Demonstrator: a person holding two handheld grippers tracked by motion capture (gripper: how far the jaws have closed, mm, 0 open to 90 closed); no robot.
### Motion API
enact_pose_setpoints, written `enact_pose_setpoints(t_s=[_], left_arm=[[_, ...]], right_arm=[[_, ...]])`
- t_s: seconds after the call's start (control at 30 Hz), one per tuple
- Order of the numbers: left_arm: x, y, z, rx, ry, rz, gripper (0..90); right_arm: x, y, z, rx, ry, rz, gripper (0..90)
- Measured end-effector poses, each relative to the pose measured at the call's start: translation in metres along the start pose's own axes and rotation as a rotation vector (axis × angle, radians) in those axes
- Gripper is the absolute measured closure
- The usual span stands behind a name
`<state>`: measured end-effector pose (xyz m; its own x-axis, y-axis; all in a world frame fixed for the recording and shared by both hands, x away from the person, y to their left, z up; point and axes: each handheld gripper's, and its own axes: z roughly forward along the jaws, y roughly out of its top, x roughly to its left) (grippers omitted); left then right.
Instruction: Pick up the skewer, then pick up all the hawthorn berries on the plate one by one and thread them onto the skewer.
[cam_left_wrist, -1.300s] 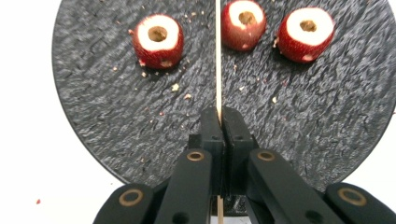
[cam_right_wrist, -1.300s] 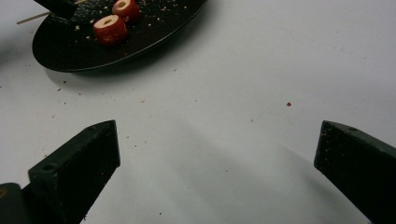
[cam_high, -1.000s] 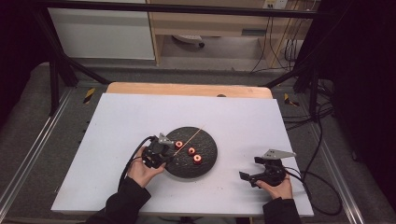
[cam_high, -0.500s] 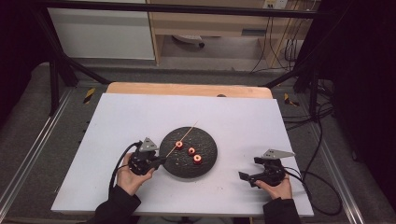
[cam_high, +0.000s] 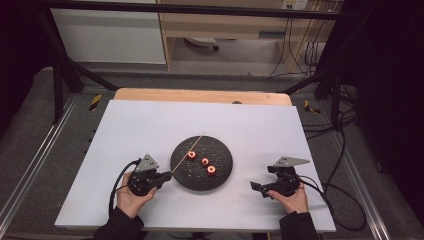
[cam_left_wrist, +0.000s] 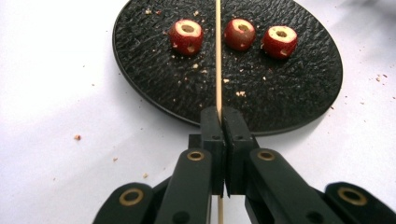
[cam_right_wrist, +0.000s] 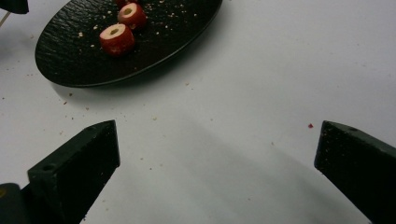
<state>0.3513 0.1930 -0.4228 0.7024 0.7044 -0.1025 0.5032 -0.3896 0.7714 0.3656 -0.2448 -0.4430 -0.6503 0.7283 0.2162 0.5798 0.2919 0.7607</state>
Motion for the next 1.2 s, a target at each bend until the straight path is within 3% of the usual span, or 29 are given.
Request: enact_pose_setpoints(t_s=[0.47, 0.83, 1.2], left_arm=[[0.002, -0.012, -0.011, -0.044, -0.004, -0.005, 88.6], [0.006, -0.023, -0.015, -0.056, -0.007, -0.009, 88.5], [0.009, -0.029, -0.017, -0.057, -0.007, -0.011, 88.5]], right_arm=[[0.018, 0.028, 0.012, 0.047, 0.001, -0.028, 0.6], [0.036, 0.052, 0.025, 0.075, 0.007, -0.062, 0.6], [0.056, 0.077, 0.043, 0.123, -0.016, -0.109, 0.6]])
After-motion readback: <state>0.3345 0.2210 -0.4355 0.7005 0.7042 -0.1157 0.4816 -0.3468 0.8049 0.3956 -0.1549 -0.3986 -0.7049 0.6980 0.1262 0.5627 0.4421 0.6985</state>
